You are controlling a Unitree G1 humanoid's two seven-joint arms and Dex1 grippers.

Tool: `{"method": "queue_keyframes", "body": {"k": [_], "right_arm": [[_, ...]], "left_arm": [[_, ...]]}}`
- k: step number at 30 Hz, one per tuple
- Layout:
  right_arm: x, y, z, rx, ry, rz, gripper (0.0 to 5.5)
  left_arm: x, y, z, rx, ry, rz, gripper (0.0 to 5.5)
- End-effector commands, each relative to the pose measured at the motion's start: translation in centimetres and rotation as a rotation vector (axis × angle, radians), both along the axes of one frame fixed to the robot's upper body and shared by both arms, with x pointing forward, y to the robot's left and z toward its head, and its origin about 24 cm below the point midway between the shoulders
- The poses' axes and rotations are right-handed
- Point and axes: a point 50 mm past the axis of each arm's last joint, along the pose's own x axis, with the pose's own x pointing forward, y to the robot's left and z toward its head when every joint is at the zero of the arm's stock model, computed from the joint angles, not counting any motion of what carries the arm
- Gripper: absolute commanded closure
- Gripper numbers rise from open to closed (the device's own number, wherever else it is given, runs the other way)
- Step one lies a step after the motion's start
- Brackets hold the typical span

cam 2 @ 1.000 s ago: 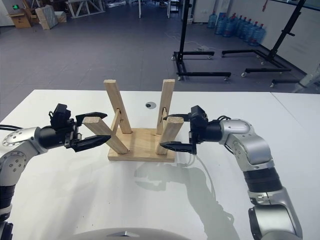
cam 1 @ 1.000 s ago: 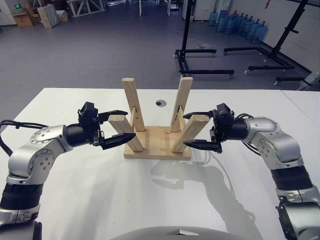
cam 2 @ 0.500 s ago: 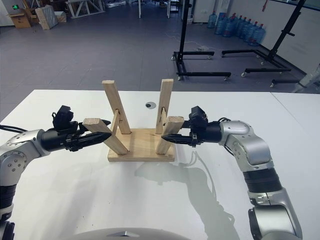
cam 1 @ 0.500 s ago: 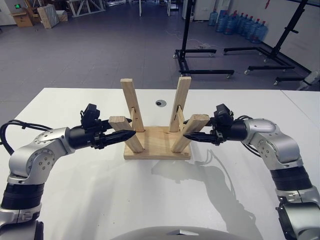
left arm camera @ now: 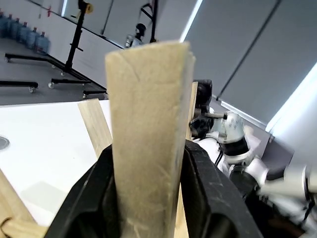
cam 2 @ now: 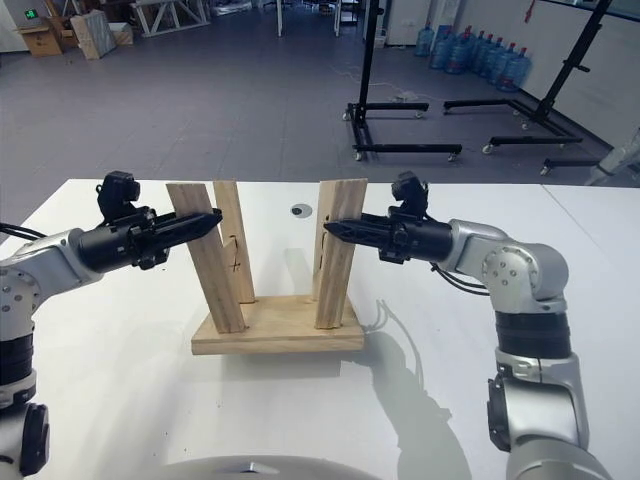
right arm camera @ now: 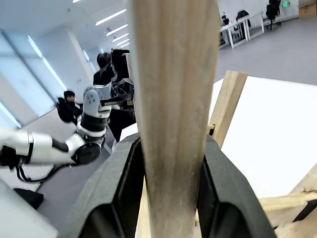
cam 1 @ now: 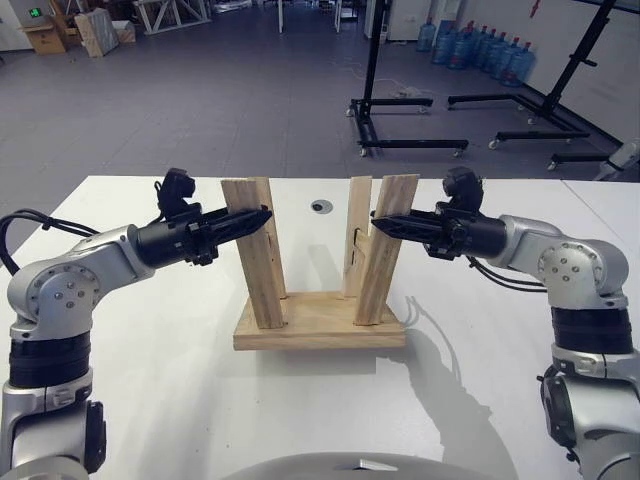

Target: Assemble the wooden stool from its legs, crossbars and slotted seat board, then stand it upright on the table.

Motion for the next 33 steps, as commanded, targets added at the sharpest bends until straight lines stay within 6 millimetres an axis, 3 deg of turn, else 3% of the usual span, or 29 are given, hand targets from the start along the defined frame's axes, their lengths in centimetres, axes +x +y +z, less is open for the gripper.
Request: {"method": "queue_keyframes", "body": {"k": [1,7,14,17,20,25,28,30,32,33], "right_arm": [[1.3,1.0,-0.6,-0.027,0.164,-0.072,4.24],[1.7,0.7,-4.5,-0.028,0.372,-0.163,4.24],[2.2,0.6,-6.6,-0.002,0.482,-0.211,4.24],[2.7,0.2,-7.4,0.061,0.530,-0.268,3.47],[3.7,-0.3,-6.8,0.149,0.536,-0.326,3.03],[4.8,-0.8,-3.5,0.285,0.469,-0.347,2.11],[5.1,-0.5,-2.6,0.320,0.451,-0.353,1.65],[5.8,-1.4,-1.8,0.338,0.420,-0.418,1.30],[6.6,-4.1,-0.8,0.311,0.342,-0.544,0.96],[6.7,-6.5,-0.1,0.293,0.296,-0.626,0.72]], "left_arm": [[1.8,-0.6,0.5,-0.114,0.135,0.044,4.15],[2.1,-1.1,-3.6,-0.107,0.364,0.132,4.15],[1.8,-1.5,-6.6,-0.078,0.506,0.177,4.15],[2.4,-1.4,-7.8,-0.069,0.563,0.235,3.67],[3.9,-1.2,-6.7,-0.151,0.535,0.283,3.30],[5.7,-0.3,-3.3,-0.260,0.442,0.321,2.53],[6.8,0.5,-2.7,-0.265,0.434,0.376,2.13],[8.0,2.1,-2.1,-0.265,0.411,0.480,1.84],[8.8,5.3,-1.5,-0.214,0.338,0.631,1.56],[8.5,8.0,-1.2,-0.182,0.293,0.718,1.34]]}}
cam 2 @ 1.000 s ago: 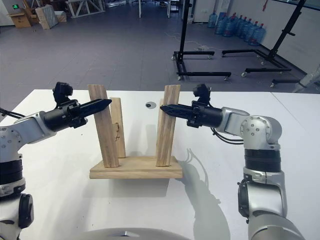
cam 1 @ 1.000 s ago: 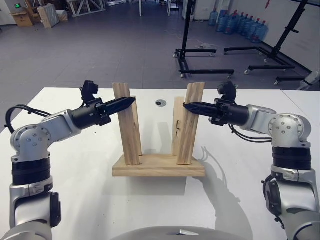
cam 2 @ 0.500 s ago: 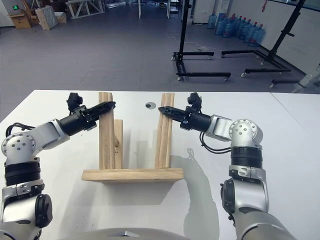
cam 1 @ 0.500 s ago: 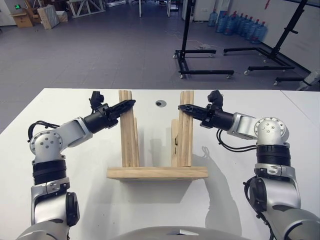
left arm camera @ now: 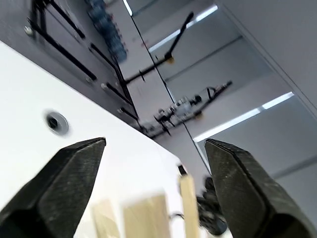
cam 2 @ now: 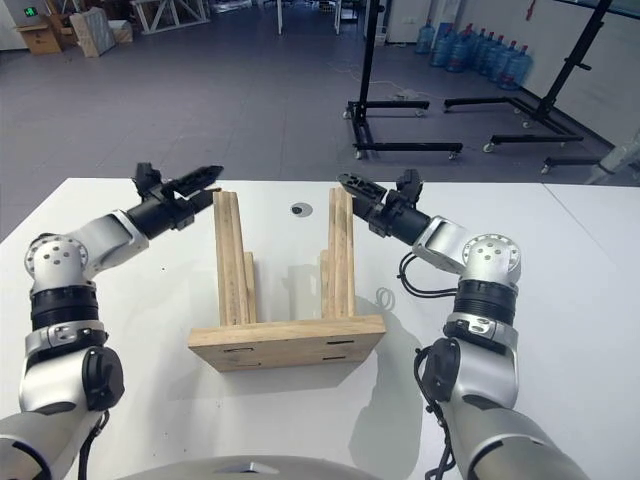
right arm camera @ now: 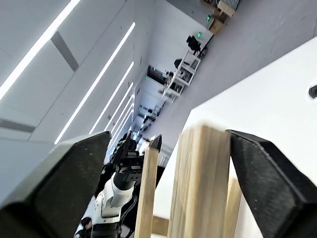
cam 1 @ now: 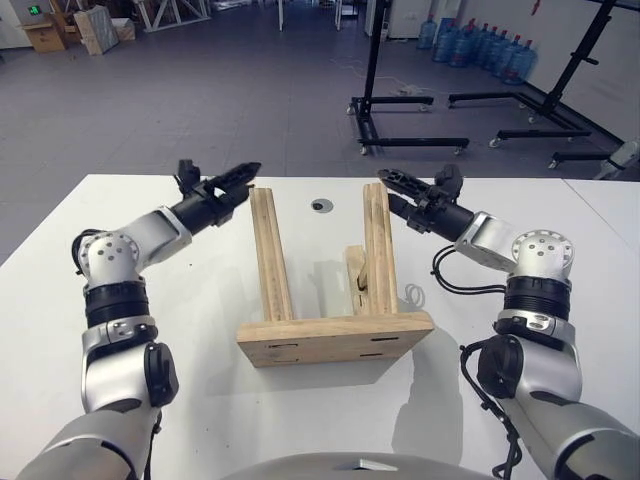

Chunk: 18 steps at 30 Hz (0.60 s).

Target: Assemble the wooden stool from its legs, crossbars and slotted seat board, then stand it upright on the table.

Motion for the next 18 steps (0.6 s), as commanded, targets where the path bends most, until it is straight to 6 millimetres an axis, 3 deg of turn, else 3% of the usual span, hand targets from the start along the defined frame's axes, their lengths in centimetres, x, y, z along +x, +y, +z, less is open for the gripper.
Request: {"method": "queue_keyframes", "body": {"k": [1,3,5,7,8,10,12,13,18], "right_arm": [[0.6,-7.3,3.2,-0.157,-0.112,-0.256,0.57],[-1.1,-11.6,3.3,-0.337,-0.159,-0.316,0.22],[-4.0,-14.3,2.5,-0.573,-0.228,-0.232,0.10],[-9.9,-15.9,0.7,-0.861,-0.328,0.078,0.10],[-12.4,-16.1,0.0,-0.927,-0.337,0.240,0.10],[-15.1,-15.9,-0.9,-0.937,-0.347,0.422,0.10],[-15.9,-14.1,-2.5,-0.869,-0.350,0.562,0.10],[-16.0,-12.9,-3.2,-0.823,-0.361,0.616,0.10],[-14.9,-8.6,-5.6,-0.761,-0.443,0.621,0.10]], "left_arm": [[-0.6,8.2,1.6,0.225,-0.086,0.265,1.21],[-4.5,12.8,1.7,0.414,-0.149,0.292,0.93],[-9.5,13.6,0.2,0.621,-0.180,0.113,0.70],[-17.4,11.5,-3.7,0.704,-0.096,-0.273,0.37],[-21.3,9.6,-4.6,0.662,-0.059,-0.463,0.28],[-25.6,7.0,-5.1,0.568,-0.021,-0.657,0.11],[-25.7,5.2,-5.9,0.548,-0.031,-0.717,0.11],[-24.8,4.6,-6.5,0.600,-0.067,-0.693,0.11],[-20.7,1.9,-8.1,0.829,-0.302,-0.546,0.11]]}}
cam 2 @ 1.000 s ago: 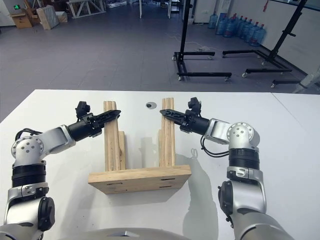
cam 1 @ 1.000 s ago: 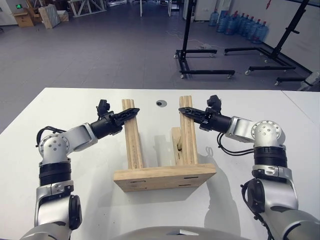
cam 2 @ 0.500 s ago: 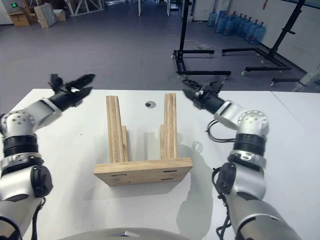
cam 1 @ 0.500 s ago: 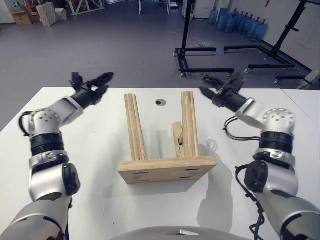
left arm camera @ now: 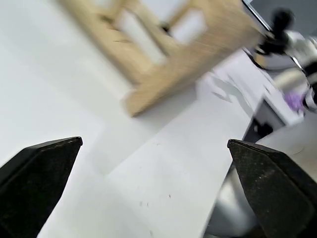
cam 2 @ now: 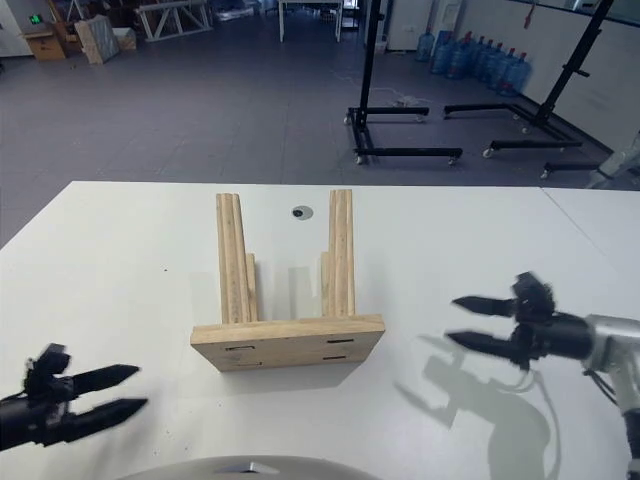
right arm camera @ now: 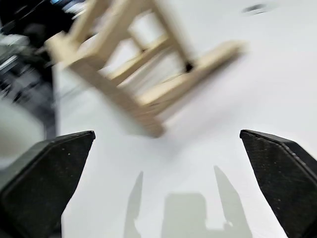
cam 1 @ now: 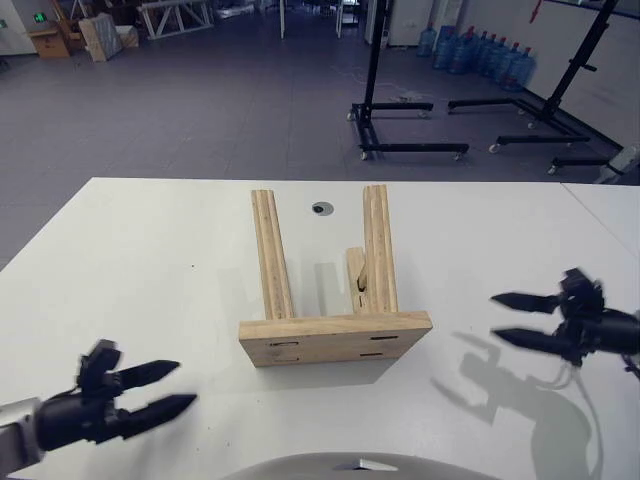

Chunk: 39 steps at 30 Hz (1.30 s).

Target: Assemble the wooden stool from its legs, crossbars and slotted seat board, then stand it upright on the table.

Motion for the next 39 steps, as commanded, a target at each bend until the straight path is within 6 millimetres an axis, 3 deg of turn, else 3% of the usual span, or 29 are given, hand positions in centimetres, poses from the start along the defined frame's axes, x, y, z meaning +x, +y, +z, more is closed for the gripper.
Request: {"method": "queue_keyframes", "body": {"k": [1,5,11,16,33,39], "right_arm": [[0.6,2.9,-1.0,-0.011,-0.062,0.059,0.10],[0.8,5.1,-2.8,-0.004,-0.066,0.045,0.10],[1.4,7.9,-4.3,0.013,-0.092,0.056,0.10],[2.4,9.2,-4.1,0.068,-0.134,0.032,0.10],[1.9,9.3,-4.5,0.070,-0.125,0.110,3.13],[2.5,9.3,-4.3,0.059,-0.131,0.107,3.44]], "left_arm": [[2.5,-2.0,-0.6,0.136,-0.227,-0.019,0.11],[3.8,-3.6,-2.1,0.155,-0.312,-0.031,0.11],[4.0,-6.0,-2.1,0.034,-0.331,-0.097,0.11],[4.7,-5.8,-1.5,0.005,-0.377,-0.099,0.36],[5.3,-6.4,-1.3,0.074,-0.441,-0.220,2.99],[6.3,-6.2,-0.9,0.085,-0.421,-0.211,3.33]]}}
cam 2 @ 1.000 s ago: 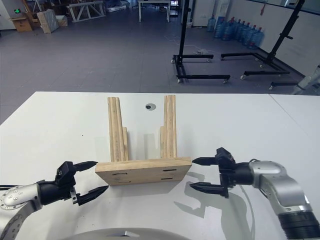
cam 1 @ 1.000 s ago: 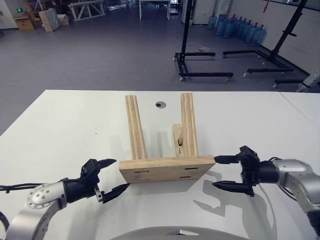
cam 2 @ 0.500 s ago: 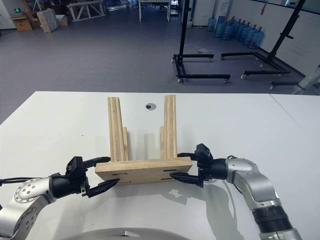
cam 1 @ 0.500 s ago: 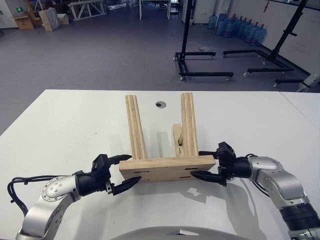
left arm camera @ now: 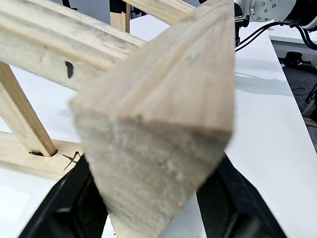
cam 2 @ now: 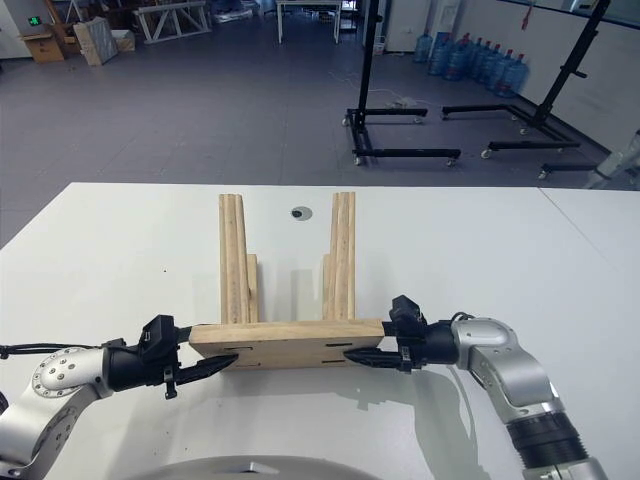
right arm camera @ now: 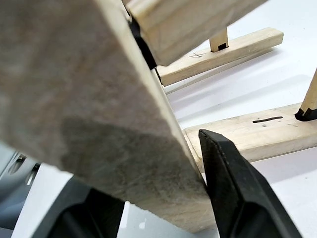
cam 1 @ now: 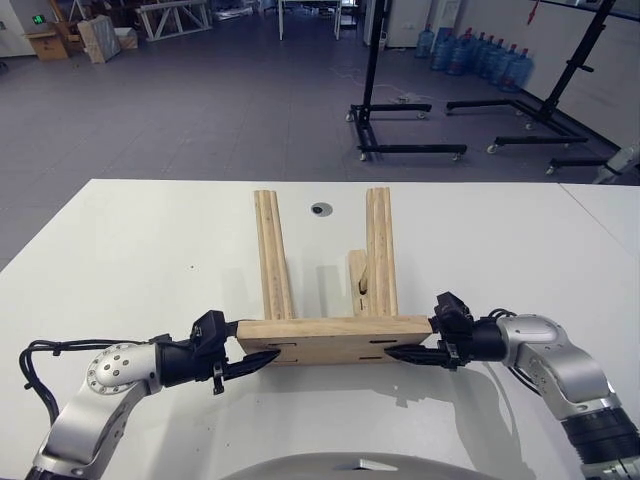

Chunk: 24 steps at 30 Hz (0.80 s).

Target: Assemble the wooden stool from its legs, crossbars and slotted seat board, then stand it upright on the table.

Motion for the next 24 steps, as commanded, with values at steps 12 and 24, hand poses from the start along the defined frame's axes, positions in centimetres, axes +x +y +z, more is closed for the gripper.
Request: {"method": "queue_keyframes", "body": {"k": [12,24], "right_arm": [[7.2,3.6,12.6,0.252,0.429,-0.085,3.49],[12.4,8.0,15.7,0.472,0.665,-0.315,3.49]], "left_arm": [[7.3,-1.7,11.2,-0.372,0.260,0.156,3.35],[13.0,-4.5,14.8,-0.677,0.665,0.423,3.35]]}}
